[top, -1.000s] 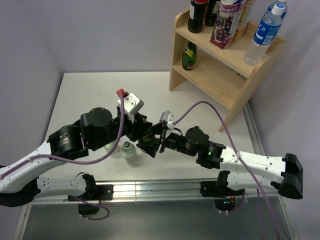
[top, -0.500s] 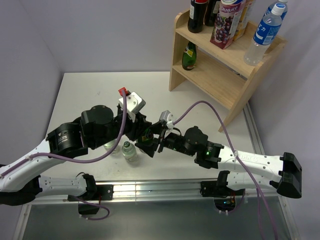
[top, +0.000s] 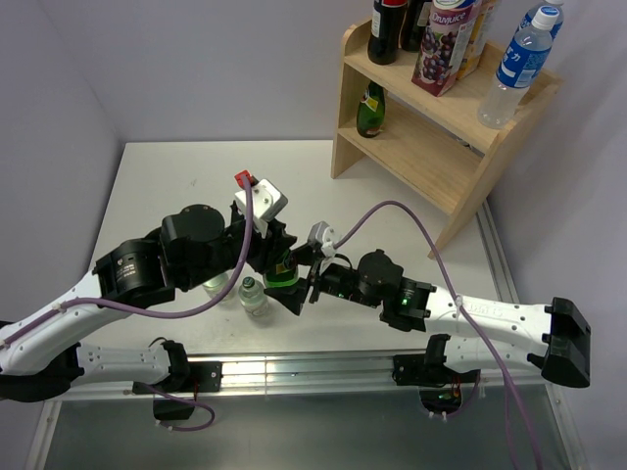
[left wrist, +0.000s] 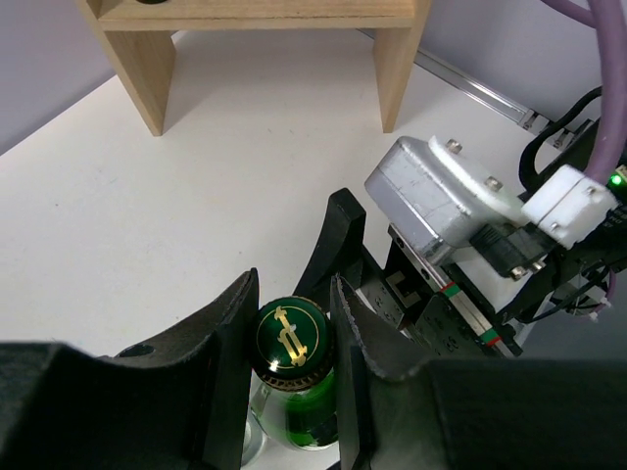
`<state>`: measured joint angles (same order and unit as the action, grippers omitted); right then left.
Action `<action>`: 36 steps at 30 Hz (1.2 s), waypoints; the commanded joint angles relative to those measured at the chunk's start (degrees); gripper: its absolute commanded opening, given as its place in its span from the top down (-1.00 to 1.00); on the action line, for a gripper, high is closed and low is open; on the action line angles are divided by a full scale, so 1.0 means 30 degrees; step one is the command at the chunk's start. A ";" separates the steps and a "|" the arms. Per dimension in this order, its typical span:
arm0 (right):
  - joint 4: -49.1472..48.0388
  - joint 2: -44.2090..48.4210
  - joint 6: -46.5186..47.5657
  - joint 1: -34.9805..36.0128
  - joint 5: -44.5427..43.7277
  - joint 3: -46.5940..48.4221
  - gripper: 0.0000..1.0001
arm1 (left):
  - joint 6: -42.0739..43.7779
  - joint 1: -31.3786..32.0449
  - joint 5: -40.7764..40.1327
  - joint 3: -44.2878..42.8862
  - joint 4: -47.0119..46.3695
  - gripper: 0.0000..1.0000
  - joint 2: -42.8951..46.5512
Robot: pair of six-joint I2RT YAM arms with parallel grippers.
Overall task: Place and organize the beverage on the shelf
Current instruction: Place the drink on the shelf.
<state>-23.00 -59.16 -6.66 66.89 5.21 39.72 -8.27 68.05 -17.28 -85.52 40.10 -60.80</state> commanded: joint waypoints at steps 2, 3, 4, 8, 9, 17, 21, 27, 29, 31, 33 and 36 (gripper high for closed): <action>0.0755 -0.0526 -0.0008 0.0202 -0.0097 0.0411 -0.75 | 0.0794 -0.0213 -0.0950 -0.0791 -0.4313 0.99 0.1046; 0.0667 -0.0526 -0.0037 0.0231 -0.0126 0.0411 -0.72 | 0.0766 -0.0213 -0.0863 -0.0850 -0.4313 0.99 0.1046; 0.0579 -0.0555 0.0021 0.0203 -0.0126 0.0382 -0.68 | 0.0736 -0.0213 -0.0601 -0.0850 -0.4313 0.99 0.1046; 0.0549 -0.0876 0.0226 0.0202 0.0253 0.0906 -0.14 | 0.0590 -0.0213 -0.0248 -0.0880 -0.4400 0.99 0.0842; 0.0520 -0.0877 0.0197 0.0202 0.0371 0.1025 0.09 | 0.0532 -0.0213 -0.0160 -0.0764 -0.4488 0.99 0.0841; -0.1325 -0.0204 0.0285 0.0202 0.1835 0.1347 0.28 | 0.0004 -0.0213 0.0397 -0.0586 -0.4636 0.99 0.0899; -0.1794 -0.0466 -0.0037 0.0202 0.0959 0.1611 -0.42 | -0.0172 -0.0213 0.0837 -0.1054 -0.4518 0.99 0.0929; -0.1824 -0.1462 -0.0096 0.0202 -0.0243 0.2548 -0.50 | -0.0172 -0.0213 0.1219 -0.0880 -0.4781 0.99 0.0959; -0.1795 -0.1609 -0.0096 0.0231 -0.0214 0.2724 -0.59 | -0.0230 -0.0213 0.1277 -0.0938 -0.4607 0.99 0.0841; -0.1882 -0.1581 -0.0183 0.0231 -0.0360 0.2696 -0.67 | -0.0347 -0.0213 0.1335 -0.1026 -0.4605 0.99 0.0841; -0.2204 -0.1464 -0.0213 0.0202 -0.0711 0.2491 -0.69 | -0.0377 -0.0213 0.1277 -0.0881 -0.4722 0.99 0.0958; -0.2351 -0.1288 -0.0417 0.0202 -0.1121 0.2374 -0.73 | -0.0465 -0.0213 0.1248 -0.0675 -0.4840 0.99 0.1163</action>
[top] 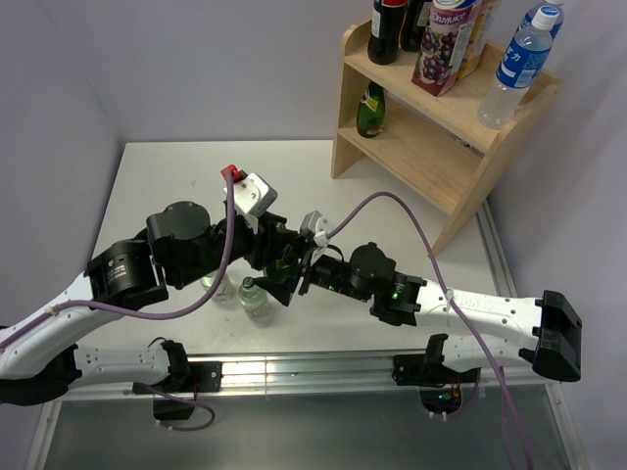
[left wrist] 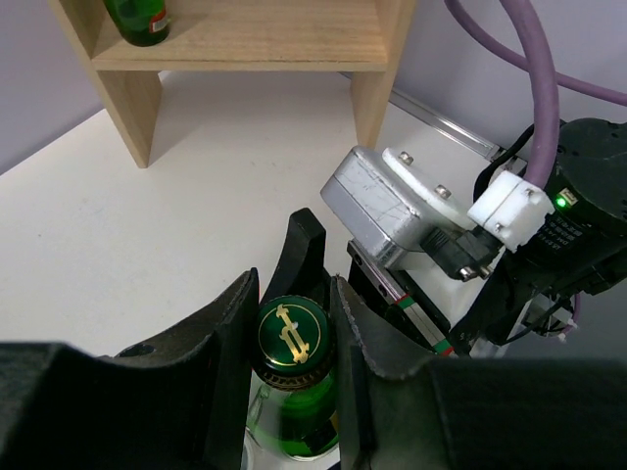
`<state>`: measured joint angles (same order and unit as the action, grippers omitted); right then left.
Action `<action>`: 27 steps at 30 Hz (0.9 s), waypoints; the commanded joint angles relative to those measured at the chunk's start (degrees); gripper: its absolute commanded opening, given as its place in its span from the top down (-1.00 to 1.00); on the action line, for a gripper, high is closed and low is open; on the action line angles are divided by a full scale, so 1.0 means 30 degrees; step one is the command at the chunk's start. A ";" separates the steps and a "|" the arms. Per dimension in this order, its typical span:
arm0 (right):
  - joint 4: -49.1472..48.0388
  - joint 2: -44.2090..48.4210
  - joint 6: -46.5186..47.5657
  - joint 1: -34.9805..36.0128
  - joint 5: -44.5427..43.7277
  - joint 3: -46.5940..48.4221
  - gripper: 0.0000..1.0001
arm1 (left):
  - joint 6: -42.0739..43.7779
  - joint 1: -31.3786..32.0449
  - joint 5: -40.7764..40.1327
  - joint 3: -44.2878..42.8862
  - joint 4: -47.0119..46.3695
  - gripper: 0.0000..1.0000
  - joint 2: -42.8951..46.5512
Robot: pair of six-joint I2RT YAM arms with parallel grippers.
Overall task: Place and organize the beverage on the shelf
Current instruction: Place the drink on the shelf.
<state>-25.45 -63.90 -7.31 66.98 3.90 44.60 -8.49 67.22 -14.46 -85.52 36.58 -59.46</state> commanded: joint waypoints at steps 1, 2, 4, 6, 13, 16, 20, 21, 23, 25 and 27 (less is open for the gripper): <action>-0.1535 0.0294 -0.0200 0.0173 -0.0714 0.0749 -0.73 | -0.0450 0.0064 0.0279 -0.0675 -0.3667 0.99 0.0835; -0.1419 0.0294 -0.0142 0.0173 -0.0657 0.0720 -0.72 | -0.0451 0.0064 0.0220 -0.0646 -0.3638 0.99 0.0865; -0.1273 0.0236 0.0092 0.0173 -0.0481 0.0690 -0.66 | -0.0334 0.0064 0.0074 -0.0616 -0.3579 0.99 0.0924; -0.0834 0.0206 0.0326 0.0173 -0.0422 0.0603 -0.60 | -0.0246 0.0064 -0.0043 -0.0586 -0.3405 0.99 0.0953; 0.0690 0.0410 0.1089 0.0173 -0.0509 0.0456 -0.40 | 0.0515 0.0064 -0.0249 -0.1582 -0.2524 0.99 0.0456; 0.0838 0.0702 0.1177 0.0173 -0.0218 0.0456 0.27 | 0.0662 0.0063 -0.0103 -0.1846 -0.2379 0.99 0.0193; 0.0692 0.0909 0.1031 0.0202 -0.0215 0.0543 1.00 | 0.0751 0.0064 -0.0802 -0.1789 -0.2756 0.54 -0.0159; 0.0488 0.0996 0.0886 0.0173 -0.0507 0.0486 1.00 | 0.0721 0.0064 -0.0864 -0.1730 -0.2846 0.41 -0.0218; -0.0881 0.1493 0.0826 0.0173 -0.0801 -0.0184 1.00 | 0.0575 0.0064 -0.1300 -0.1555 -0.3254 -0.15 -0.0423; -0.2056 0.2077 0.0680 0.0173 -0.1271 -0.0801 1.00 | 0.0429 0.0064 -0.1654 -0.1350 -0.3548 -0.38 -0.0569; -0.2325 0.2372 0.0621 0.0173 -0.1972 -0.1008 1.00 | 0.0341 0.0064 -0.2208 -0.1115 -0.3841 -0.61 -0.0599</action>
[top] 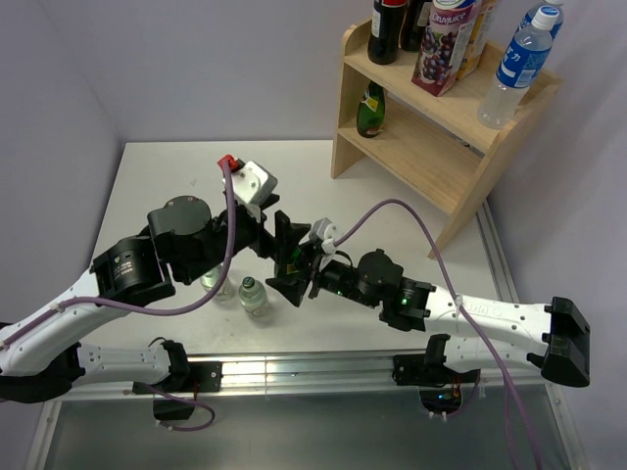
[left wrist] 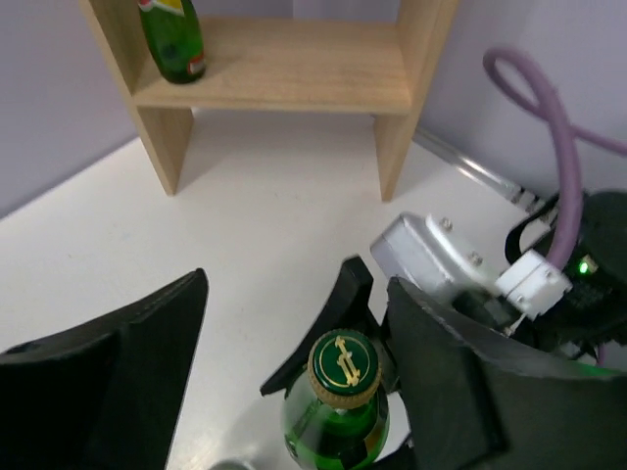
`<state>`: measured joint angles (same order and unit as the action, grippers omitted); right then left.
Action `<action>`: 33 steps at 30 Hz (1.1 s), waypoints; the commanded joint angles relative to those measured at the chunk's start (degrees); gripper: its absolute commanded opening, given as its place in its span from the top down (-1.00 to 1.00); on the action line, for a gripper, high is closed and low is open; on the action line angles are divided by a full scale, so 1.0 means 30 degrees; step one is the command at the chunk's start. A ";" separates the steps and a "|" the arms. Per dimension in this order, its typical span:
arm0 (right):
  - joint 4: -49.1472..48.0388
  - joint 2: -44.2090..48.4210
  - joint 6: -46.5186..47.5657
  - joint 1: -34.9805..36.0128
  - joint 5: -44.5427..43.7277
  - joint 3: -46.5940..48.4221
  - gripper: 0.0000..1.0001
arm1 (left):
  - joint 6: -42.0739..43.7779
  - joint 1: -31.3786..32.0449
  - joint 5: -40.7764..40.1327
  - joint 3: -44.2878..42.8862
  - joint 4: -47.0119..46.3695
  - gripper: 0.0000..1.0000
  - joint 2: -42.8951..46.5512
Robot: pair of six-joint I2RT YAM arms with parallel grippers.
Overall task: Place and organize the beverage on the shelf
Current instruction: Place the drink on the shelf.
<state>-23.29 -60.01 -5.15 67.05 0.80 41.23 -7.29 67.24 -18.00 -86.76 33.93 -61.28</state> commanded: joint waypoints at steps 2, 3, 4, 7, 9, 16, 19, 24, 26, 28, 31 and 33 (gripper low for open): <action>-0.3369 0.1544 -0.0130 0.0151 -0.1816 -0.0208 1.00 | -0.0207 0.0056 -0.1760 -0.0611 -0.3137 -0.76 0.0035; -0.3399 0.1691 -0.0101 0.0093 -0.2196 -0.0325 1.00 | -0.0323 0.0056 -0.2692 -0.0669 -0.3224 -0.79 0.0035; -0.3370 0.1866 -0.0043 0.0122 -0.3012 -0.0442 1.00 | -0.0585 0.0027 -0.3600 -0.0698 -0.3312 -0.82 -0.0023; -0.2582 0.2043 -0.0130 -0.0053 -0.4856 -0.0648 1.00 | -0.1201 0.0056 -0.7078 -0.0815 -0.3605 -0.91 -0.0024; -0.2258 0.2189 -0.0305 -0.0141 -0.5769 -0.0765 1.00 | -0.1756 0.0056 -0.8902 -0.0933 -0.3431 -0.99 -0.0082; -0.0207 0.2747 -0.1154 -0.1716 -1.0285 -0.0677 1.00 | -0.5714 -0.3778 -0.9911 -0.2726 0.2869 -0.99 -0.2279; 0.0202 0.2892 -0.1885 -0.3300 -0.9905 -0.0591 1.00 | -0.5889 -0.6380 -0.7308 -0.1843 0.2488 -0.99 -0.2046; 0.0672 0.2808 -0.1889 -0.6437 -1.1364 -0.0065 1.00 | -0.6446 -1.1853 -0.4668 0.0438 0.2401 -0.99 -0.0092; 0.1431 0.2456 -0.1858 -0.7140 -1.1836 0.0667 1.00 | -0.6389 -1.3267 -0.4344 0.2487 0.2050 -0.99 0.1025; 0.1844 0.1782 -0.1771 -0.8458 -1.1751 0.1430 1.00 | -0.6243 -1.5201 -0.3700 0.4590 0.1435 -0.99 0.2491; 0.0273 0.1050 -0.0661 -0.9457 -1.2187 0.1636 1.00 | -0.5979 -1.6262 -0.4018 0.7023 0.0528 -0.99 0.3898; -0.0554 0.0231 0.0482 -0.9691 -1.2539 0.2101 1.00 | -0.5774 -1.6262 -0.4573 0.8202 -0.0233 -0.99 0.5066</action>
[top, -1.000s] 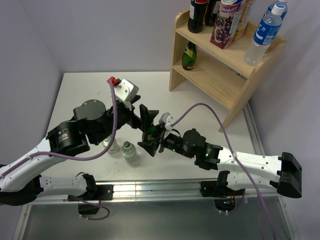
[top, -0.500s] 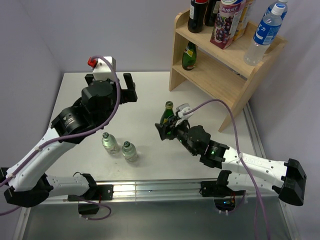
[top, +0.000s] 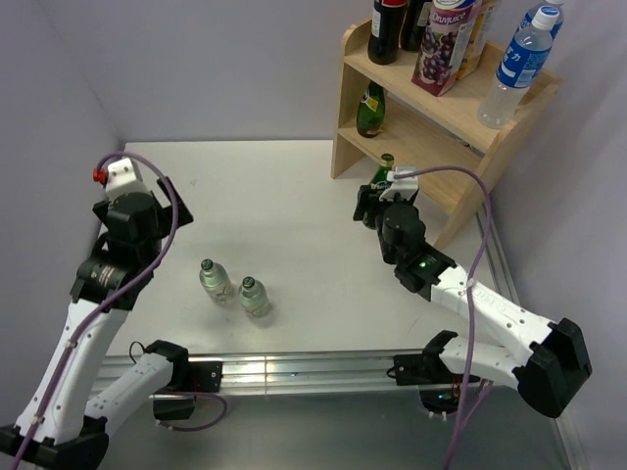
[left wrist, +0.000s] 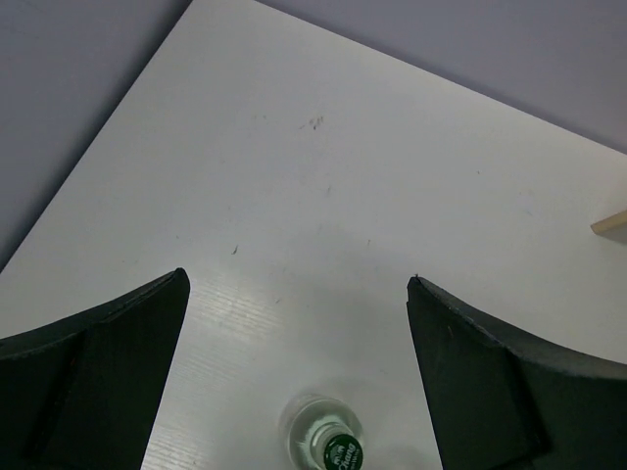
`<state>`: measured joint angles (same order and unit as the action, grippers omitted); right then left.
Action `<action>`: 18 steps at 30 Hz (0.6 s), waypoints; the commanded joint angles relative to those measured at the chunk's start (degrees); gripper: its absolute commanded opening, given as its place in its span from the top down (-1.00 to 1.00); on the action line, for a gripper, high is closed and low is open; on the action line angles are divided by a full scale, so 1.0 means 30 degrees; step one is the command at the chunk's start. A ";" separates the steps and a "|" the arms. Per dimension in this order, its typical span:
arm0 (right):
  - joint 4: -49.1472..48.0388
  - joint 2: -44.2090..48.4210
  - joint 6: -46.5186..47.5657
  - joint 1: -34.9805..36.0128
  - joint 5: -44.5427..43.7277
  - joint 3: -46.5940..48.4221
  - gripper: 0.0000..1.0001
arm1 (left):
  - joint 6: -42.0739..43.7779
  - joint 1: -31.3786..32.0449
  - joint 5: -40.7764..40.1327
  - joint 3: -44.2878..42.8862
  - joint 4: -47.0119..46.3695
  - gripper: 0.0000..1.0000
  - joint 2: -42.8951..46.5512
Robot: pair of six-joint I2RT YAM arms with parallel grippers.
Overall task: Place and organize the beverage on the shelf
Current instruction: Place the drink on the shelf.
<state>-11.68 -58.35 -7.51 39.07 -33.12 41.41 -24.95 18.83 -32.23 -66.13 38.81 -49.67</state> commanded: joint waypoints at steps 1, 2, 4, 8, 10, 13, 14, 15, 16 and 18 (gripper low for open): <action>-0.5006 -0.0645 0.1591 -0.0483 -0.1263 0.2279 1.00 | 0.0113 -0.0124 -0.0298 0.1968 -0.2209 -0.99 0.1524; -0.5244 -0.0910 0.2029 -0.0658 -0.1263 0.2484 1.00 | 0.0113 -0.0124 -0.0418 0.2119 -0.2242 -0.99 0.1788; -0.5567 -0.1788 0.2209 -0.1242 -0.1205 0.3421 1.00 | 0.0055 -0.0124 -0.0507 0.2383 -0.2300 -0.99 0.2492; -0.6006 -0.3077 0.3052 -0.2299 -0.0854 0.4682 1.00 | 0.0055 -0.0124 -0.0216 0.2853 -0.2623 -0.99 0.2963; -0.6564 -0.3488 0.3234 -0.2621 -0.0562 0.5034 1.00 | -0.0004 -0.0124 -0.0010 0.2970 -0.2506 -0.99 0.2787; -0.6885 -0.4571 0.3293 -0.3558 -0.0179 0.5854 1.00 | 0.0055 -0.0124 0.0663 0.3262 -0.2681 -0.99 0.2787; -0.6945 -0.5067 0.3236 -0.4024 -0.0121 0.6030 1.00 | 0.0055 -0.0124 0.0984 0.3321 -0.2711 -0.99 0.2787; -0.7033 -0.5246 0.3235 -0.4261 -0.0005 0.6205 1.00 | 0.0084 -0.0124 0.1161 0.3409 -0.2798 -0.99 0.2845; -0.7411 -0.5364 0.3293 -0.4466 0.0083 0.6236 1.00 | 0.0084 -0.0124 0.1250 0.3497 -0.2857 -0.99 0.2817; -0.7822 -0.5745 0.3469 -0.4848 0.0172 0.6266 1.00 | 0.0084 -0.0124 0.1543 0.3440 -0.2829 -0.99 0.2758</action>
<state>-23.24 -76.31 1.58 26.00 -32.86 55.61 -24.91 18.68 -29.95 -55.81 33.21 -41.47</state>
